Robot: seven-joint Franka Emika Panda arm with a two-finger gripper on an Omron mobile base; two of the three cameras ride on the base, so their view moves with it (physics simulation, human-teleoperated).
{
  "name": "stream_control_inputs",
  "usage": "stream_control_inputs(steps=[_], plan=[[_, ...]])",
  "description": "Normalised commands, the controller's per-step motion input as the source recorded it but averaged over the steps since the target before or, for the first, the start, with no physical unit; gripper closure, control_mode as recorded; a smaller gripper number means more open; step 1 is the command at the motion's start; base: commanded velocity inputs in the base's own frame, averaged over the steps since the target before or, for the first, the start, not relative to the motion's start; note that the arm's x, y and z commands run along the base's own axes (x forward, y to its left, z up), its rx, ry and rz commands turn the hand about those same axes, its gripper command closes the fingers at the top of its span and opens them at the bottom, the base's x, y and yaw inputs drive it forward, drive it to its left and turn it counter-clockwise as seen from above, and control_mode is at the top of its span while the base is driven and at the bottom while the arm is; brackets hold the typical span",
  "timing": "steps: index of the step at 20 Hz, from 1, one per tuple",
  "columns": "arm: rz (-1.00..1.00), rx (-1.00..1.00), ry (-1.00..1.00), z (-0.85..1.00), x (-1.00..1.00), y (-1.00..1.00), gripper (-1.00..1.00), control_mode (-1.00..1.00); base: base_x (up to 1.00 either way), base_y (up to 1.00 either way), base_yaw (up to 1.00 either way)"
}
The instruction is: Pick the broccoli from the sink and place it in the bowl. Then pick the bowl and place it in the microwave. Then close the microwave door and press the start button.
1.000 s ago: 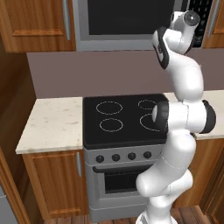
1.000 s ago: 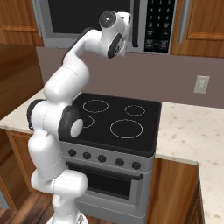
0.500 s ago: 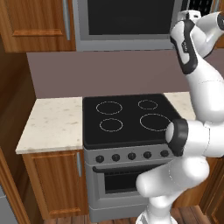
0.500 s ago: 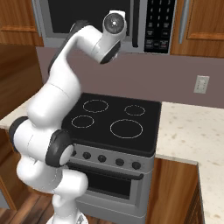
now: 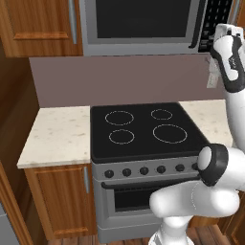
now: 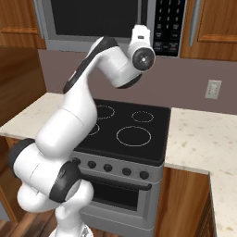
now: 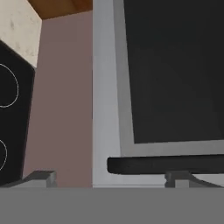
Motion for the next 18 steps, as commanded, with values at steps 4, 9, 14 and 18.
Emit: stream_control_inputs(steps=[4, 9, 14, 18], plan=[[0.00, 0.00, -0.26, -0.03, 0.24, -0.45, -1.00, -1.00, 0.00, 0.00, 0.00], [0.00, -0.05, -0.28, 0.00, 0.13, -0.15, 1.00, -1.00, 0.00, 0.00, 0.00], [0.00, -0.01, -0.18, 0.02, -0.04, -0.09, 1.00, -1.00, 0.00, 0.00, 0.00], [0.00, 0.00, -0.01, 0.00, 0.05, -0.08, 1.00, -1.00, 0.00, 0.00, 0.00]])
